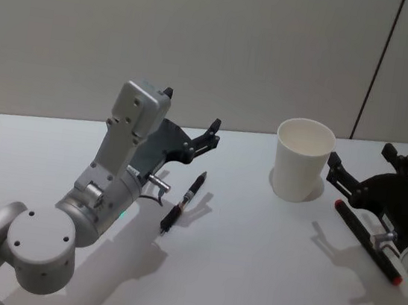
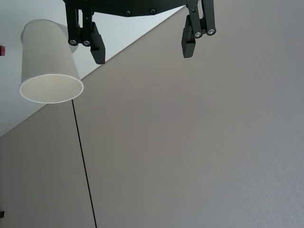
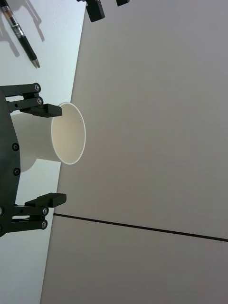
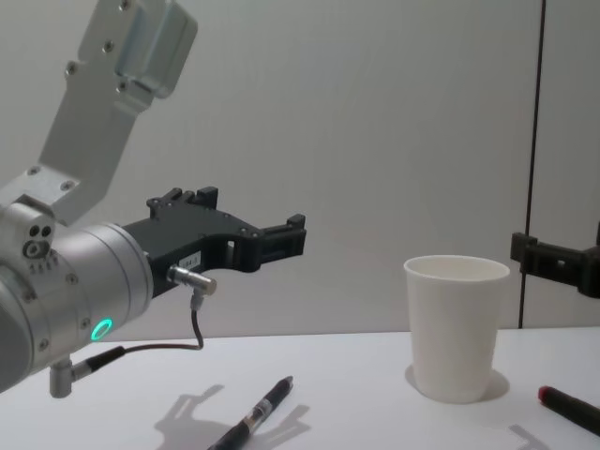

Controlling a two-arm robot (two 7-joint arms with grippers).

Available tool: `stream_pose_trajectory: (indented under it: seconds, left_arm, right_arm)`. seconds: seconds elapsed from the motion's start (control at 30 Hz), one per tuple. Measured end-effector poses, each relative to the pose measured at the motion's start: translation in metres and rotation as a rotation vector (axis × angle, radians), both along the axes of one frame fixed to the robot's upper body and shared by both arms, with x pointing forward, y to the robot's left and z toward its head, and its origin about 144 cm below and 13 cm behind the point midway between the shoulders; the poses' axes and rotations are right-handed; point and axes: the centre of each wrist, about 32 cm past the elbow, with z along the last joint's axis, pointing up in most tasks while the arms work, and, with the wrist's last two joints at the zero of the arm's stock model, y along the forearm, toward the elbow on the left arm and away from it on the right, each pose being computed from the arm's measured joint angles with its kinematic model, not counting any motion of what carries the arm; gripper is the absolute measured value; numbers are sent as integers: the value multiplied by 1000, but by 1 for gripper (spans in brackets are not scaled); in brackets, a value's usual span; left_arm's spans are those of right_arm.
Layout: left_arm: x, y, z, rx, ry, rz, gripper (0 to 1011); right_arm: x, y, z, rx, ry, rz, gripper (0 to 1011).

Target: Place the pen into the pen holder.

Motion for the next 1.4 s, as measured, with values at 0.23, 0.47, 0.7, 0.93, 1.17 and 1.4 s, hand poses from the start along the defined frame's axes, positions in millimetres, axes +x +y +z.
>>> stream_pose_trajectory:
  seconds: [0.23, 0.47, 0.7, 0.93, 1.17, 1.4]
  left_arm:
    - [0, 0, 0, 0, 0, 0, 1001]
    - [0, 0, 0, 0, 0, 0, 1001]
    - [0, 0, 0, 0, 0, 0, 1001]
    - [0, 0, 0, 0, 0, 0, 1001]
    - [0, 0, 0, 0, 0, 0, 1001]
    - [0, 0, 0, 0, 0, 0, 1001]
  right_arm:
    - [0, 0, 0, 0, 0, 0, 1002]
    - [0, 0, 0, 0, 0, 0, 1001]
    - [0, 0, 0, 0, 0, 0, 1002]
    - [0, 0, 0, 0, 0, 0, 1002]
    - [0, 0, 0, 0, 0, 0, 1002]
    - [0, -2, 0, -2, 2, 3, 1001]
